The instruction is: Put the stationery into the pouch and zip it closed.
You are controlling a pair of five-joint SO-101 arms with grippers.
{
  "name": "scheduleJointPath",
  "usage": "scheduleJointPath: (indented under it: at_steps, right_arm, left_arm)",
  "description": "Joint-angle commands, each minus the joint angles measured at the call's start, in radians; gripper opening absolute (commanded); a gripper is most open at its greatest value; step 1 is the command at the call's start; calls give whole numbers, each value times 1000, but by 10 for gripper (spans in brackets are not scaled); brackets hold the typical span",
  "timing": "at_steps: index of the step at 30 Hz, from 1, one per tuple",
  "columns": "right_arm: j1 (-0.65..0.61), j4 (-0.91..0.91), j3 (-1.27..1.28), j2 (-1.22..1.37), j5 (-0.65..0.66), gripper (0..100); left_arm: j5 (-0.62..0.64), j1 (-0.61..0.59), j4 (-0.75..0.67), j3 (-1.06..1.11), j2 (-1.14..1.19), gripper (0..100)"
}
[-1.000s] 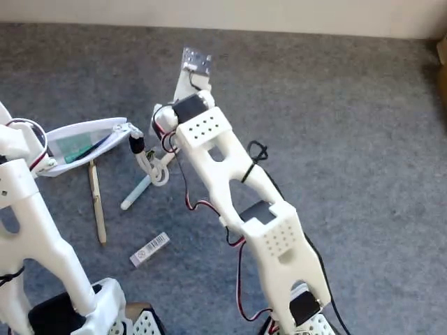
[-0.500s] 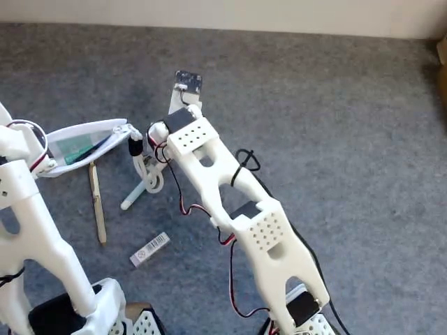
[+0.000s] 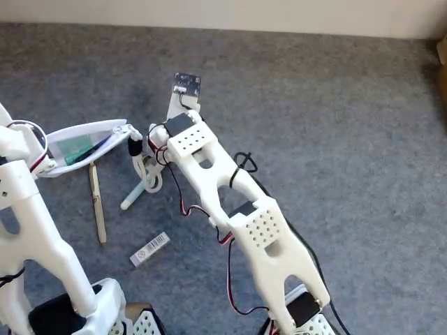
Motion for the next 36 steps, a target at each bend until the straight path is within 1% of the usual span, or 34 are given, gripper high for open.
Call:
scheduleJointPath:
  at_steps: [1,3,8,10,17,21,27,33,36]
  right_arm:
    - [4,-38,-44,5,31,50]
    - [5,-38,-44,8,31,2]
    - [8,-21,-44,2,31,5]
    - [18,16,-59,-2,31,5]
    - [50,249,-335,4,41,5]
    - [54,357,-469,8,118,5]
    - [56,492,-630,8,164,5]
    - [56,619,-834,8,167,5]
    - [58,627,-905,1,167,5]
  left_arm:
    - [3,15,-21,-5,-7,7]
    - [3,15,-21,-5,-7,7]
    - [3,13,-21,-5,-7,7]
    - [3,13,-21,-5,-7,7]
    - [3,-22,-21,-5,-7,7]
    - [3,-18,-21,-5,-7,7]
    - [3,-18,-21,-5,-7,7]
    - [3,-18,-21,-5,-7,7]
    - [3,-18,-21,-7,-7,7]
